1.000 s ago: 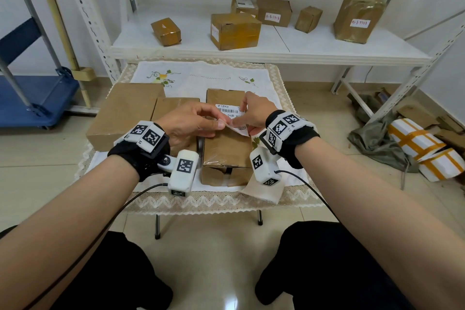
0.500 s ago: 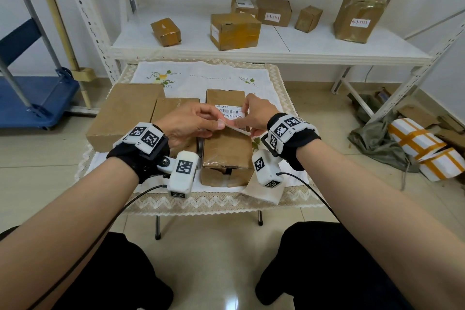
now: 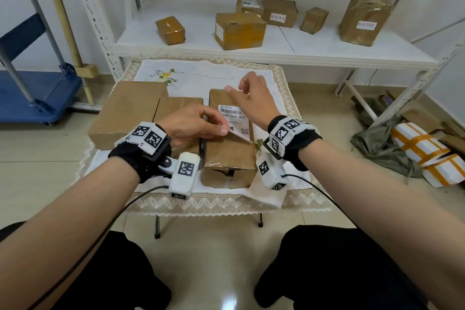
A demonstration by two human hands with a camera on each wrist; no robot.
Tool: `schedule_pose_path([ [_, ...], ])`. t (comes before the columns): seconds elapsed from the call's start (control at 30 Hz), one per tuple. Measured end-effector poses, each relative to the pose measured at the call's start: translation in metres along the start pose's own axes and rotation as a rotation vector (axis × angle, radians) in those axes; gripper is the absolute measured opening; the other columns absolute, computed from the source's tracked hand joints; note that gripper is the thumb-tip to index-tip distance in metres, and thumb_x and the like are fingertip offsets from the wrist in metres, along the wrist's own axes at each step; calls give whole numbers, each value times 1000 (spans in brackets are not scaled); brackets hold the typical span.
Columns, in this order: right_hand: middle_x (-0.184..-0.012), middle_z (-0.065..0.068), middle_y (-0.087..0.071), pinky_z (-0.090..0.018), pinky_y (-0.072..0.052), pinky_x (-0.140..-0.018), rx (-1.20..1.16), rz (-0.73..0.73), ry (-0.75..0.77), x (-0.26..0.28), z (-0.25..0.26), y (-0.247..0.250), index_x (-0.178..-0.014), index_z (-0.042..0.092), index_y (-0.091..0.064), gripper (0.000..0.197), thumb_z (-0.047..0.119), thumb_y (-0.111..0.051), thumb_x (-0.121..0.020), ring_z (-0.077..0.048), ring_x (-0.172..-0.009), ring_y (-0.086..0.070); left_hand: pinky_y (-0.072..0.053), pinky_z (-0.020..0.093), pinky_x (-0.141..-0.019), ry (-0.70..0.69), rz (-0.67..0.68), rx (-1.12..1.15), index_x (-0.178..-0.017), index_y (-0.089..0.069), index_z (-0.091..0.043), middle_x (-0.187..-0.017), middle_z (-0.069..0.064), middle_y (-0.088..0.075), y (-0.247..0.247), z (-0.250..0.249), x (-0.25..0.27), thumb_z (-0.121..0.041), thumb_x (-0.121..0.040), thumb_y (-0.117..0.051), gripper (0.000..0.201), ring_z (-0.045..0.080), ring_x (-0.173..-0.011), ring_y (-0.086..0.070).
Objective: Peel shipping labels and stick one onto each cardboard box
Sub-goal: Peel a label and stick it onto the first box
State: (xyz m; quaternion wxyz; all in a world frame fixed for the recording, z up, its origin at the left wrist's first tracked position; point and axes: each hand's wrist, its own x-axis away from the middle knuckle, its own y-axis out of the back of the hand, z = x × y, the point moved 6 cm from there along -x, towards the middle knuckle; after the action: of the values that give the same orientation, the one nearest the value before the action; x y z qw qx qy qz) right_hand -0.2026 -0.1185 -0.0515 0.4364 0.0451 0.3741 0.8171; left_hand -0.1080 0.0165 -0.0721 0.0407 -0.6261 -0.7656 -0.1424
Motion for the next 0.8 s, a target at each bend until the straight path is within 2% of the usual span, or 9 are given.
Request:
schedule_pose_path([
  [0.07, -110, -1, -44, -39, -47, -85, 62, 25, 88, 0, 5, -8, -106, 18, -48, 40, 54, -57, -90, -21, -90, -55, -52, 18, -66, -15, 14, -9, -83, -75, -10, -90, 6, -71, -1, 0, -1, -2, -77, -78, 10, 10, -78, -65],
  [0.13, -119, 0, -43, -43, -43, -94, 163, 91, 160, 0, 7, -18, -115, 22, -48, 41, 55, -54, -91, -20, -102, -53, -52, 18, -66, -24, 21, -6, -83, -74, -7, -93, 10, -70, -1, 0, -1, -1, -76, -78, 10, 10, -78, -65],
  [0.27, -137, -2, -41, -47, -34, -106, 293, 198, 277, 1, 7, -31, -132, 25, -47, 47, 53, -52, -95, -23, -122, -49, -53, 17, -68, -25, 18, 13, -83, -74, -6, -85, 0, -72, 1, 3, -4, 1, -75, -78, 11, 8, -77, -67],
  [0.37, -151, -4, -33, -50, -25, -115, 373, 239, 272, 3, -3, -36, -143, 26, -39, 53, 52, -45, -98, -27, -136, -40, -53, 16, -67, -25, 30, 43, -85, -73, -3, -84, -1, -73, 1, 4, -5, 2, -75, -77, 11, 7, -76, -66],
  [0.47, -163, -5, -17, -55, -11, -121, 403, 297, 224, 7, -13, -40, -150, 28, -30, 57, 54, -37, -100, -25, -149, -21, -53, 16, -67, -17, 36, 56, -85, -74, -2, -101, 12, -71, 1, 6, -6, 0, -73, -78, 13, 13, -84, -66],
  [0.53, -166, -4, -10, -55, -6, -122, 433, 326, 230, 10, -17, -40, -153, 29, -25, 58, 54, -34, -101, -25, -152, -14, -54, 17, -69, -13, 27, 54, -83, -75, -5, -119, 21, -63, 1, 7, -6, -3, -68, -81, 17, 19, -97, -63],
  [0.63, -167, -3, -4, -54, -1, -122, 458, 340, 249, 12, -19, -39, -155, 31, -20, 60, 55, -30, -101, -25, -154, -6, -54, 18, -71, -4, 24, 61, -80, -76, -8, -128, 15, -61, 1, 8, -6, 0, -69, -80, 14, 14, -114, -61],
  [0.7, -167, -2, -1, -53, 0, -123, 464, 334, 269, 12, -19, -38, -156, 33, -16, 61, 57, -27, -101, -25, -154, -3, -54, 18, -73, -1, 30, 52, -78, -77, -10, -127, 19, -61, 1, 9, -7, 1, -71, -79, 13, 13, -118, -59],
  [0.8, -168, -2, 1, -52, 2, -123, 503, 332, 317, 12, -16, -38, -157, 33, -12, 61, 57, -26, -101, -26, -154, 1, -56, 21, -78, 5, 39, 44, -77, -78, -12, -128, 24, -59, 1, 8, -7, -6, -65, -82, 13, 23, -113, -57],
])
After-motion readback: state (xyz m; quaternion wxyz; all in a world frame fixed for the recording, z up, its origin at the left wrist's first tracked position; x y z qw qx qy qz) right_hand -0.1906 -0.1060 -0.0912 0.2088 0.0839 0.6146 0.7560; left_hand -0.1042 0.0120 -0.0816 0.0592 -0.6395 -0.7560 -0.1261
